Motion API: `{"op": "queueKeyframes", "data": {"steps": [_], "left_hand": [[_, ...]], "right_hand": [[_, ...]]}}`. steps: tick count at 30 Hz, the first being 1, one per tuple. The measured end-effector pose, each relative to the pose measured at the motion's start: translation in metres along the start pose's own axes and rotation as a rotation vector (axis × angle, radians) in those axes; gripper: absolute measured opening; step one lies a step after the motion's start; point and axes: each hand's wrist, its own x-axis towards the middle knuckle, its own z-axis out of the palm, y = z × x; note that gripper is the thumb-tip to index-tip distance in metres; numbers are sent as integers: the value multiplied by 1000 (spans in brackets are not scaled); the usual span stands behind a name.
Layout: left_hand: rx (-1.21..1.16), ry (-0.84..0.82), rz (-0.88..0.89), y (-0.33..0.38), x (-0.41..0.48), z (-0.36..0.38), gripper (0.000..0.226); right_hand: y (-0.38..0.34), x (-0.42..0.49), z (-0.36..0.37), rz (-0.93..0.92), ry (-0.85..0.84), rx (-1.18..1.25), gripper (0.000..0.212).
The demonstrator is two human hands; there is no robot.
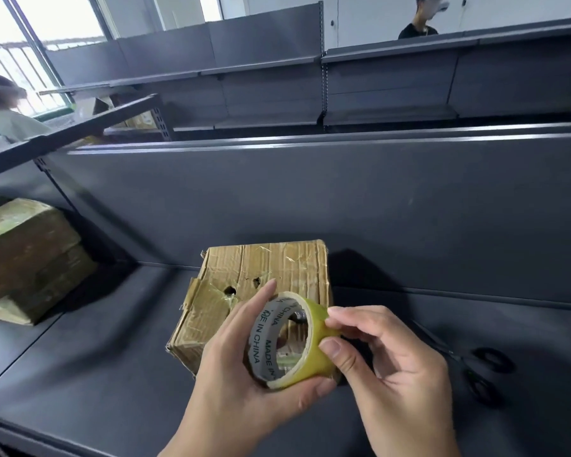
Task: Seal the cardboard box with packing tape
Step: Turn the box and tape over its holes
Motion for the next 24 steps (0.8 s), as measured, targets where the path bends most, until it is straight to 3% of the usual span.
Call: {"op": "queueKeyframes", "data": {"steps": [4, 6, 16, 24], "left_hand": [[-35, -66, -14, -5, 14, -14, 112], [-15, -101, -18, -7, 25, -20, 109], [14, -135, -10, -37, 91, -46, 106], [-39, -145, -64, -79, 100, -45, 101]], "right_hand": [[-8, 14, 11, 203, -31, 59, 4], [-9, 22, 16, 261, -34, 30, 10], [24, 63, 61, 162, 61, -214, 21], [49, 65, 78, 316, 129, -144, 26]]}}
